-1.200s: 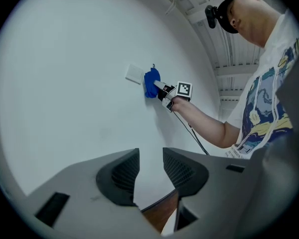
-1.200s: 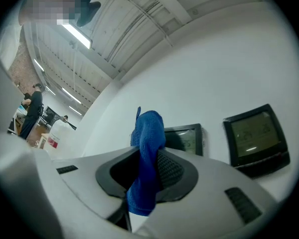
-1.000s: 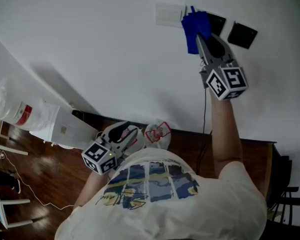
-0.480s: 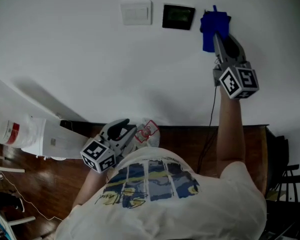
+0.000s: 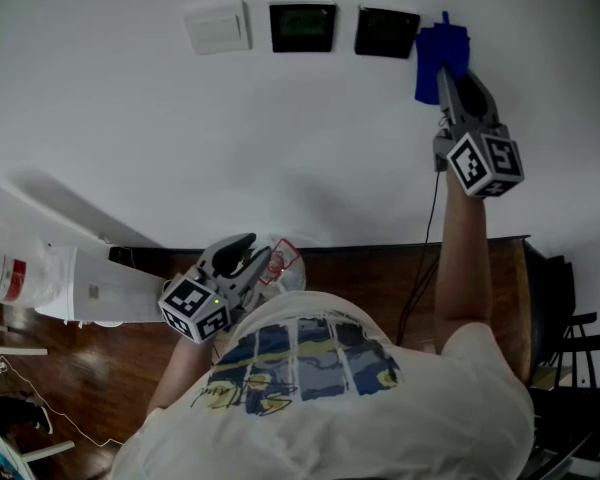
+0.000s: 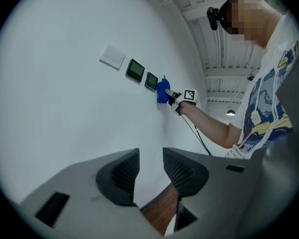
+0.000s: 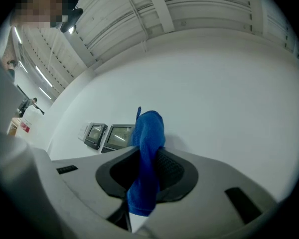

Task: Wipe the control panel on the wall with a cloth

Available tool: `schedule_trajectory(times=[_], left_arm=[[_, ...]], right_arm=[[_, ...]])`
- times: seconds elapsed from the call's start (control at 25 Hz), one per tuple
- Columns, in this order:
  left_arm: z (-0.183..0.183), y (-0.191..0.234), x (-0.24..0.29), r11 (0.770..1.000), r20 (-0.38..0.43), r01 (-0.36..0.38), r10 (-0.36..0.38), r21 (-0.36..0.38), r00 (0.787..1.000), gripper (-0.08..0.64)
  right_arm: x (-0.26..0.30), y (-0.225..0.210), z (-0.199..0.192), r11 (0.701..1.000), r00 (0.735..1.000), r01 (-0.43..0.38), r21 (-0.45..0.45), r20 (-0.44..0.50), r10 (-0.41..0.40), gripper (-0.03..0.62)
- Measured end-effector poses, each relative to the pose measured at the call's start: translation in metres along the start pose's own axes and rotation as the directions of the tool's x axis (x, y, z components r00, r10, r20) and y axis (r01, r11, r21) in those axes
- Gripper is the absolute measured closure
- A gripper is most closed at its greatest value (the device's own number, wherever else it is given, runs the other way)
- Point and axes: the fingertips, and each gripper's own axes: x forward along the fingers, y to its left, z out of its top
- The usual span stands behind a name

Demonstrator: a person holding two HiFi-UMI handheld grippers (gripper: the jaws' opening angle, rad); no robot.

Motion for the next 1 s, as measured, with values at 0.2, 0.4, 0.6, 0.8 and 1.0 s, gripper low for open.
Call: schedule_trajectory(times=[0.2, 0.4, 0.6, 0.8, 1.0], left_arm=[[0.001, -0.008, 0.01, 1.0, 0.005, -0.005, 0.005, 0.001, 1.0, 0.433], [0.004, -0.01, 0.01, 1.0, 0.003, -0.016, 0.016, 0.001, 1.0, 0.433], [0.007, 0.004, -0.005, 0.999, -0.001, -0.036, 0.036, -0.007, 0.999, 0.433], [0.001, 0.02, -0.025, 1.0, -0.043, -0.001, 0.001, -0.007, 0.999, 0.433], [-0.002, 0.034, -0.047, 0.998, -0.054, 0.063, -0.062, 0.008, 0.997, 0.433]], right_arm=[[-0.015, 0.001, 0.005, 1.0, 1.0, -0.028, 0.015, 0.012, 0.027, 0.523], [-0.041, 0.017, 0.015, 0.999, 0.998, -0.051, 0.014, 0.029, 0.05, 0.523], [-0.085, 0.055, -0.001, 0.998, 0.998, -0.054, 0.03, -0.028, 0.055, 0.523], [-0.145, 0.105, -0.033, 0.998, 0.987, -0.019, 0.064, -0.157, 0.029, 0.523], [-0.196, 0.143, -0.04, 0.995, 0.966, 0.079, 0.062, -0.252, -0.061, 0.523]])
